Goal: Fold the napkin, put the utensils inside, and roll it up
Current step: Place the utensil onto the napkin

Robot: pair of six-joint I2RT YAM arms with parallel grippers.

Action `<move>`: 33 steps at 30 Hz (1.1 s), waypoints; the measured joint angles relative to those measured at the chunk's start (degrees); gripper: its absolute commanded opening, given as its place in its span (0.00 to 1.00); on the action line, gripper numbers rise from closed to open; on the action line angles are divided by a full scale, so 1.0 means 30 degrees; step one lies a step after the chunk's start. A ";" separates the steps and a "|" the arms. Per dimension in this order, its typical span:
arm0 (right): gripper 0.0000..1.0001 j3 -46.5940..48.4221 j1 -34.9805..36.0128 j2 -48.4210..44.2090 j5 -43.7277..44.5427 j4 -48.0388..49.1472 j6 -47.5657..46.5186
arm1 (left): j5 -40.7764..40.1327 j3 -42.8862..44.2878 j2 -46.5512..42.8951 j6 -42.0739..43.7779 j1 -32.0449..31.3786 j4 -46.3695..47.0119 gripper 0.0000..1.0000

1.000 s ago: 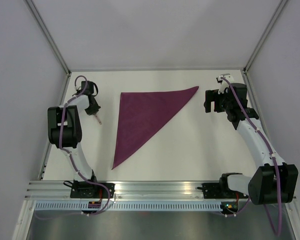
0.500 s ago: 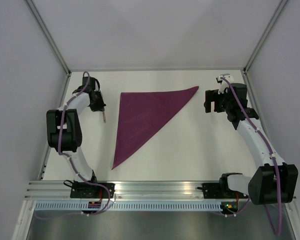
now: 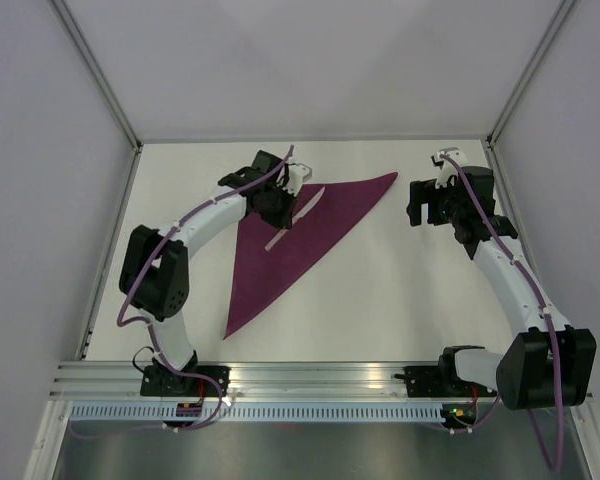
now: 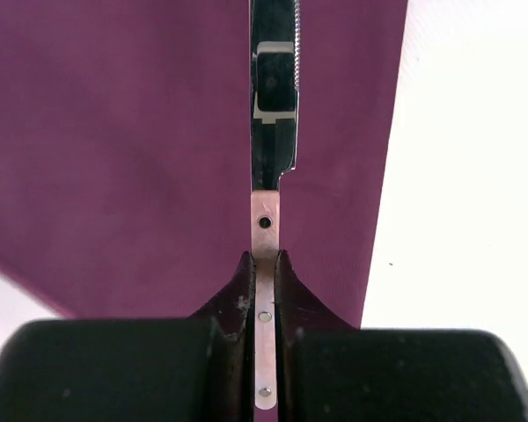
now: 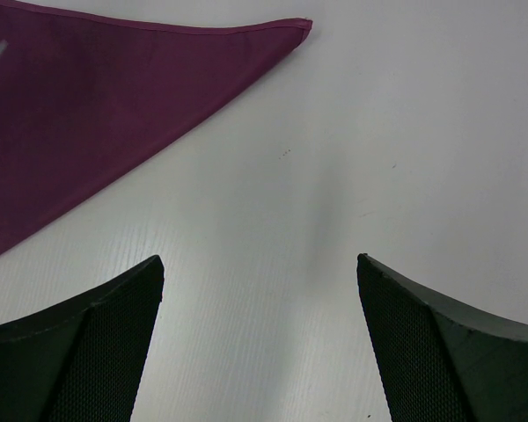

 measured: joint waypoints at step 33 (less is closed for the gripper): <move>0.95 0.0000 0.0000 0.0000 -0.0007 0.0000 -0.0087 | 0.0328 -0.0313 0.4357 -0.1151 -0.2681 0.2135 0.02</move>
